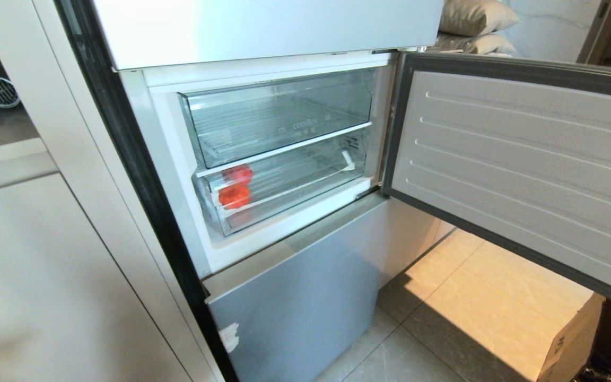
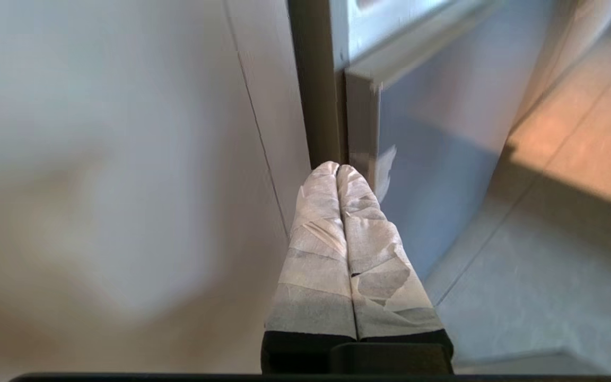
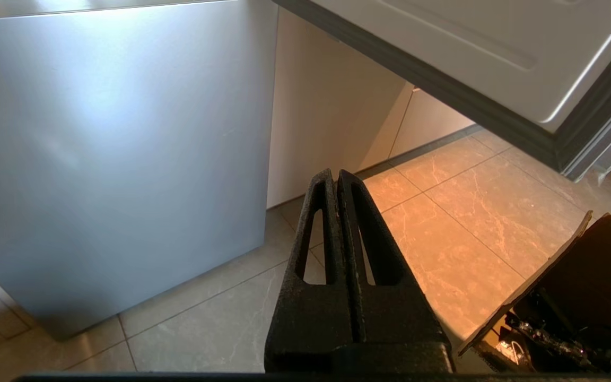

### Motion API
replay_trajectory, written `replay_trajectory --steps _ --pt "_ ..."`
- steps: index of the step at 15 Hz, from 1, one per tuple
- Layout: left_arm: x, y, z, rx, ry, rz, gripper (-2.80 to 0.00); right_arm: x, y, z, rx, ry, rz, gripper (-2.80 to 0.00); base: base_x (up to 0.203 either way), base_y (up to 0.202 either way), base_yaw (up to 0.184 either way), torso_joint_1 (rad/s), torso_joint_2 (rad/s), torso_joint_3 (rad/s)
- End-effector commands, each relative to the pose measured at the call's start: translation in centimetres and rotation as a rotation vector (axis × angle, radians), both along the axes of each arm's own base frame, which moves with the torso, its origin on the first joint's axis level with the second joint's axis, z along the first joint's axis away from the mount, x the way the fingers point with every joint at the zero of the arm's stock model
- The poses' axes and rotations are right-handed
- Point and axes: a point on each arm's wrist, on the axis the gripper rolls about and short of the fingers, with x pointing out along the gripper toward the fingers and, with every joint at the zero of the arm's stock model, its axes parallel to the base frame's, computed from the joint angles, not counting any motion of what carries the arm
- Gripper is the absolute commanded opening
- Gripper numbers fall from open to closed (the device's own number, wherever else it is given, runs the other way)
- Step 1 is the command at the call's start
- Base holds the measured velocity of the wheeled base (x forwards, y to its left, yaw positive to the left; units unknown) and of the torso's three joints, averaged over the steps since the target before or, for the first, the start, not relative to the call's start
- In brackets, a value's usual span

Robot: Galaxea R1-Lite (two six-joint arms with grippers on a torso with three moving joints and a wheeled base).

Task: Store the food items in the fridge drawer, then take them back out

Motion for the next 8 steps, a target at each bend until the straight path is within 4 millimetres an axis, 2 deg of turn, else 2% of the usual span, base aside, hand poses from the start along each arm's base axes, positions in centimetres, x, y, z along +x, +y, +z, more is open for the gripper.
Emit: replay_trajectory --steps 1,8 --pt "-0.21 0.04 -0.12 -0.063 -0.026 0.019 -2.80 0.01 0.00 0.00 -0.001 0.001 0.001 -2.80 0.000 0.000 0.000 0.000 0.00 0.000" --pt "-0.21 0.04 -0.10 -0.101 -0.028 0.021 -2.80 0.01 0.00 0.00 -0.001 0.001 0.001 -2.80 0.000 0.000 0.000 0.000 0.00 0.000"
